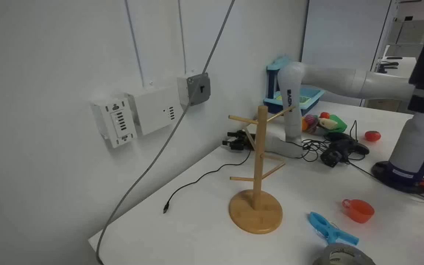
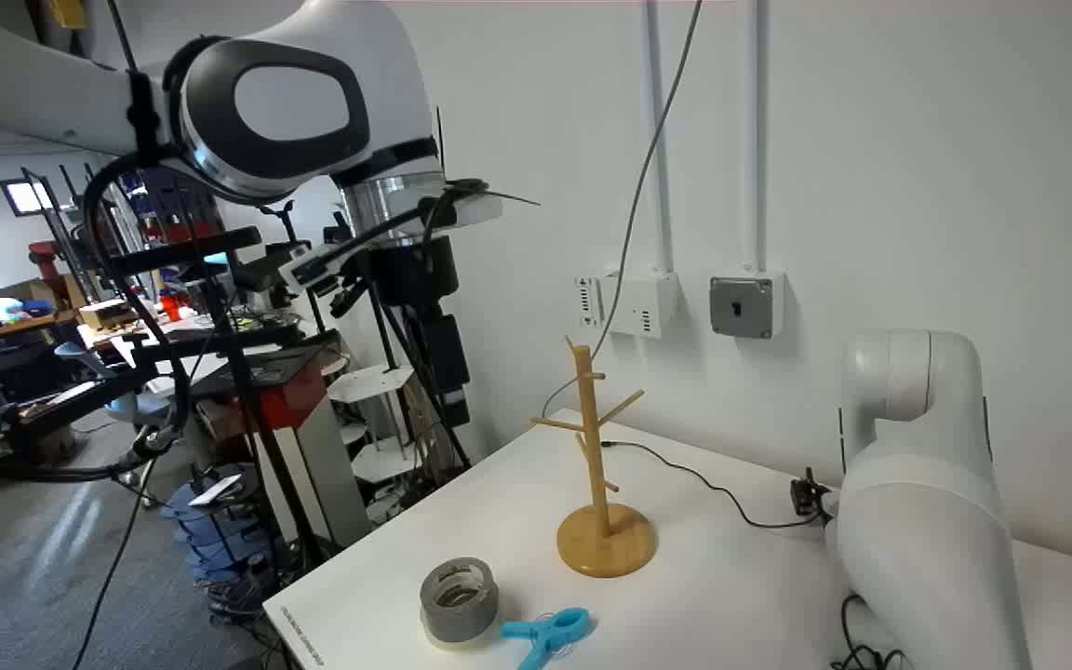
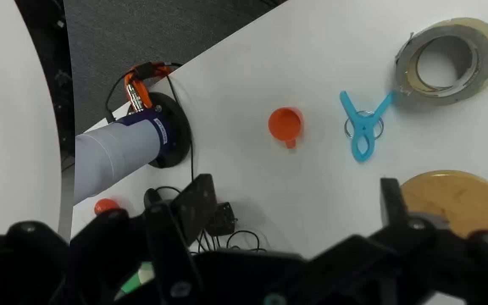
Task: Take the orange cup and hang it on the object
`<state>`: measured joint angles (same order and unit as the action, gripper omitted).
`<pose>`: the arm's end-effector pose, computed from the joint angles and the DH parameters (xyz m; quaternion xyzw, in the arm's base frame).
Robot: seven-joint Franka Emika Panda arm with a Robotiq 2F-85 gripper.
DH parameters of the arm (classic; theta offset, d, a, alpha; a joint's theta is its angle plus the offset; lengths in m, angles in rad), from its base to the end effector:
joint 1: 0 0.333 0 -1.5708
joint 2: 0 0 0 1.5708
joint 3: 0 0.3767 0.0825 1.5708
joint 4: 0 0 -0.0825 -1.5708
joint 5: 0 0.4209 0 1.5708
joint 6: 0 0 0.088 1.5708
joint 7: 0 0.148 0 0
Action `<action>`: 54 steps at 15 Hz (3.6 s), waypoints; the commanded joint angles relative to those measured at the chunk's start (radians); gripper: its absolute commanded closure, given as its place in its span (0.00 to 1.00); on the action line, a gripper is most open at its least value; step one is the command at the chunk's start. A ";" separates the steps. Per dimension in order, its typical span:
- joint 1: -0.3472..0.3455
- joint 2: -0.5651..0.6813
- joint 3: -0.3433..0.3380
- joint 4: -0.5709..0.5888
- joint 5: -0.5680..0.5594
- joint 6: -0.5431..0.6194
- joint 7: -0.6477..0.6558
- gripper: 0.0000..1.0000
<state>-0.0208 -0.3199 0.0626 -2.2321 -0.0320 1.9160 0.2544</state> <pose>0.4724 0.0182 0.5055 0.9944 -0.1023 0.0052 0.0244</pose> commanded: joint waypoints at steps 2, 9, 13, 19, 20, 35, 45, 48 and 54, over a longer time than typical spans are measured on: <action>0.003 0.001 -0.003 0.002 -0.001 -0.003 0.000 0.00; 0.003 0.001 -0.002 0.002 -0.001 -0.003 0.000 0.00; 0.003 0.001 -0.002 0.002 -0.001 -0.003 0.000 0.00; 0.003 0.001 -0.002 0.002 -0.001 -0.003 0.000 0.00; 0.003 0.001 -0.002 0.002 -0.001 -0.003 0.000 0.00; 0.001 0.058 -0.009 0.016 0.007 0.055 0.000 0.00; -0.019 0.251 -0.083 0.047 0.025 0.208 -0.019 0.00; -0.026 0.304 -0.104 0.061 0.036 0.243 -0.029 0.00; -0.046 0.358 -0.139 0.069 0.082 0.270 -0.023 0.00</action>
<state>-0.0498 0.0137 -0.0660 -2.1851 -0.0037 2.1802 0.2509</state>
